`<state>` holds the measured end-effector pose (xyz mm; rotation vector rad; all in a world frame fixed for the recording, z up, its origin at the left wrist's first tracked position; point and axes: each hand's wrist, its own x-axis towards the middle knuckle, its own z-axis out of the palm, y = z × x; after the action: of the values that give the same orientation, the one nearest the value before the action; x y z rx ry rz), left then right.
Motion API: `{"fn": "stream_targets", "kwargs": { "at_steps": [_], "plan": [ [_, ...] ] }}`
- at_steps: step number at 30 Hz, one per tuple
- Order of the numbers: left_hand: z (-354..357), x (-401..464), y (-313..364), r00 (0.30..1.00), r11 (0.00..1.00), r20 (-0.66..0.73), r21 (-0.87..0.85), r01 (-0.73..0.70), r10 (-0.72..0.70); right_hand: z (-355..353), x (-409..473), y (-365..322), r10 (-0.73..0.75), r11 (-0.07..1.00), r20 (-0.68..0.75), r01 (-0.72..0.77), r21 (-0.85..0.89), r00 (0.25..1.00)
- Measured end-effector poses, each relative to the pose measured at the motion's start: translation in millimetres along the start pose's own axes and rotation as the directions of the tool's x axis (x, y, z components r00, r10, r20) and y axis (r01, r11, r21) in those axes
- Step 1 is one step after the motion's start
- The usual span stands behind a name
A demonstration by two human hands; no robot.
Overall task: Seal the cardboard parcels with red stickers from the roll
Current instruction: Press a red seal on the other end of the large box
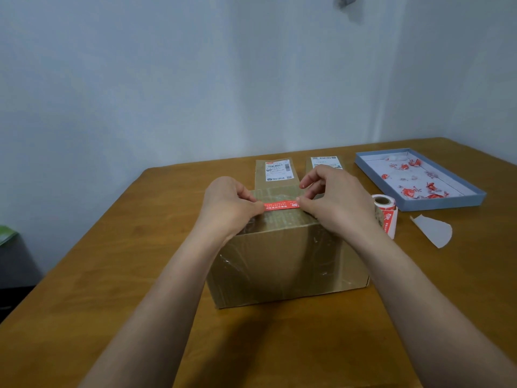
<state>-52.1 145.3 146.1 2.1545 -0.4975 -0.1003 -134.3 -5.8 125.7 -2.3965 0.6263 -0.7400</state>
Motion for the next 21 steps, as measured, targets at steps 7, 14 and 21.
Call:
{"fn": "stream_targets", "kwargs": {
  "at_steps": [7, 14, 21],
  "plan": [
    [-1.0, 1.3, -0.2, 1.0, 1.0, -0.003, -0.015, -0.012, 0.012, -0.1, 0.5, -0.7, -0.022, 1.0, 0.018, 0.022, 0.004, 1.0],
    [-5.5, 1.4, -0.6, 0.999, 0.999, 0.038, -0.05, -0.021, 0.023, -1.3, 2.1, 2.4, -0.034, 0.998, 0.045, 0.032, 0.059, 0.998],
    [-11.0, -12.1, -6.2, 0.941, 0.906, 0.113, 0.255, -0.337, 0.319, -12.0, -16.5, 4.9, -0.292, 0.924, 0.051, 0.268, 0.273, 0.955]
  ]
}}
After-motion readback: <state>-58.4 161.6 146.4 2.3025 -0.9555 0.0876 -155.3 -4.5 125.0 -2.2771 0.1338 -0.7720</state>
